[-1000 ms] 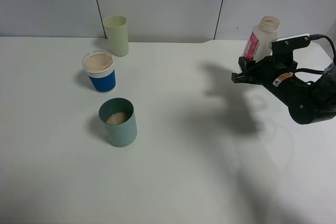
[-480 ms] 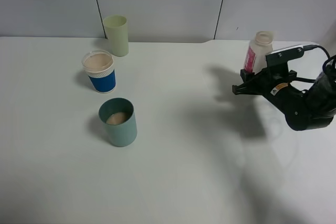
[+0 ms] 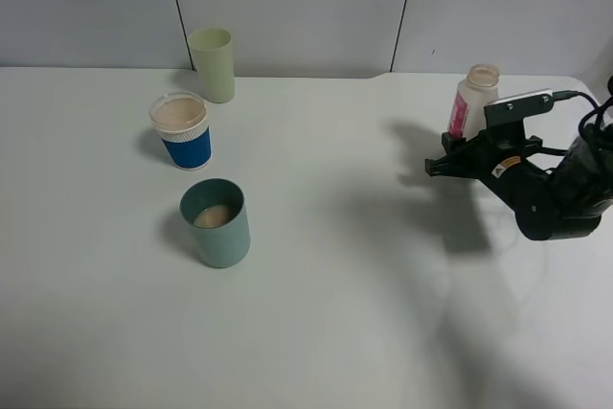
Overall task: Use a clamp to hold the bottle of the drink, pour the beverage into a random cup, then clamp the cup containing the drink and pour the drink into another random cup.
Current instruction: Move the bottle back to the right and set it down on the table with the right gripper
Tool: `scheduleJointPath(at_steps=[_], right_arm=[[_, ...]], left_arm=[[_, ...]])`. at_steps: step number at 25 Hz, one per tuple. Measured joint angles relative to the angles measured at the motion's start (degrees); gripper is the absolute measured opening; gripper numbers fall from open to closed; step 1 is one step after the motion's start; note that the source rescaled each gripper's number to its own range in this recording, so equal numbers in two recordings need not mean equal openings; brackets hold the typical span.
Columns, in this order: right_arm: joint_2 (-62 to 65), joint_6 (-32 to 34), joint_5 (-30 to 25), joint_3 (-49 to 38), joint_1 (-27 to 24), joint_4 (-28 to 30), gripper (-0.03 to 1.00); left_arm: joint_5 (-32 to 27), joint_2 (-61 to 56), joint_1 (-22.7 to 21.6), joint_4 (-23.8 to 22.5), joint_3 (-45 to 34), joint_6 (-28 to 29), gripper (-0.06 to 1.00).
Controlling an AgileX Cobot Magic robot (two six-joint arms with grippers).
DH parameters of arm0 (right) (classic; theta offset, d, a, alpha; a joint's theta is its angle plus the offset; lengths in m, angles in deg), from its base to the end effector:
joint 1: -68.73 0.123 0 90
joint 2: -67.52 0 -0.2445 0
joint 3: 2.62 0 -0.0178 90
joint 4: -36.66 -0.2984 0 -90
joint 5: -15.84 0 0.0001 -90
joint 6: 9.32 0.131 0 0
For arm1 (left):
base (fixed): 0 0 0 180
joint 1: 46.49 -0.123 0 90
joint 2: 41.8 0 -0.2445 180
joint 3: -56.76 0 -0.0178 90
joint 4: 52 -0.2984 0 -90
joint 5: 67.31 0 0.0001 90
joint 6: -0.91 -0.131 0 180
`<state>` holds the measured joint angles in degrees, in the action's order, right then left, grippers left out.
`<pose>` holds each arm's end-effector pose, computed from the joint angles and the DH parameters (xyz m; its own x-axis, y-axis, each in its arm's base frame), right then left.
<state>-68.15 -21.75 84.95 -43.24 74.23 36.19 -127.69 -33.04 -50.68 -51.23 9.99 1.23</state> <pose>0.3356 0.0313 -0.0416 -0.2685 -0.2392 -0.9331 -0.1490 0.9673 -0.2051 0.1119 0.0067 0.2865 -0.4350 -0.0441 -0.8994 -0.0679 0.9976 -0.0161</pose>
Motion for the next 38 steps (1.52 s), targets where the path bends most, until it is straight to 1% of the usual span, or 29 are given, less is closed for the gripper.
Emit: scheduleJointPath(at_steps=[6, 9, 10, 13, 29, 32, 34, 35, 36, 37, 38], right_arm=[[-0.97, 0.72, 0.63, 0.92, 0.0, 0.0, 0.0], [-0.97, 5.57, 0.5, 0.94, 0.0, -0.05, 0.0], [-0.97, 5.57, 0.5, 0.94, 0.0, -0.05, 0.0], [-1.02, 8.84, 0.45, 0.94, 0.0, -0.05, 0.0], [-1.02, 8.94, 0.45, 0.94, 0.0, -0.05, 0.0], [-1.02, 8.94, 0.45, 0.94, 0.0, -0.05, 0.17], [-1.02, 8.94, 0.45, 0.94, 0.0, -0.05, 0.21], [-1.02, 8.94, 0.45, 0.94, 0.0, -0.05, 0.26], [-1.02, 8.94, 0.45, 0.94, 0.0, -0.05, 0.26], [-1.02, 8.94, 0.45, 0.94, 0.0, -0.05, 0.36], [-1.02, 8.94, 0.45, 0.94, 0.0, -0.05, 0.4]], left_arm=[[0.0, 0.0, 0.0, 0.0, 0.0, 0.0, 0.84], [0.0, 0.0, 0.0, 0.0, 0.0, 0.0, 0.84], [0.0, 0.0, 0.0, 0.0, 0.0, 0.0, 0.84], [0.0, 0.0, 0.0, 0.0, 0.0, 0.0, 0.84], [0.0, 0.0, 0.0, 0.0, 0.0, 0.0, 0.84], [0.0, 0.0, 0.0, 0.0, 0.0, 0.0, 0.84], [0.0, 0.0, 0.0, 0.0, 0.0, 0.0, 0.84], [0.0, 0.0, 0.0, 0.0, 0.0, 0.0, 0.84], [0.0, 0.0, 0.0, 0.0, 0.0, 0.0, 0.84], [0.0, 0.0, 0.0, 0.0, 0.0, 0.0, 0.84], [0.0, 0.0, 0.0, 0.0, 0.0, 0.0, 0.84]])
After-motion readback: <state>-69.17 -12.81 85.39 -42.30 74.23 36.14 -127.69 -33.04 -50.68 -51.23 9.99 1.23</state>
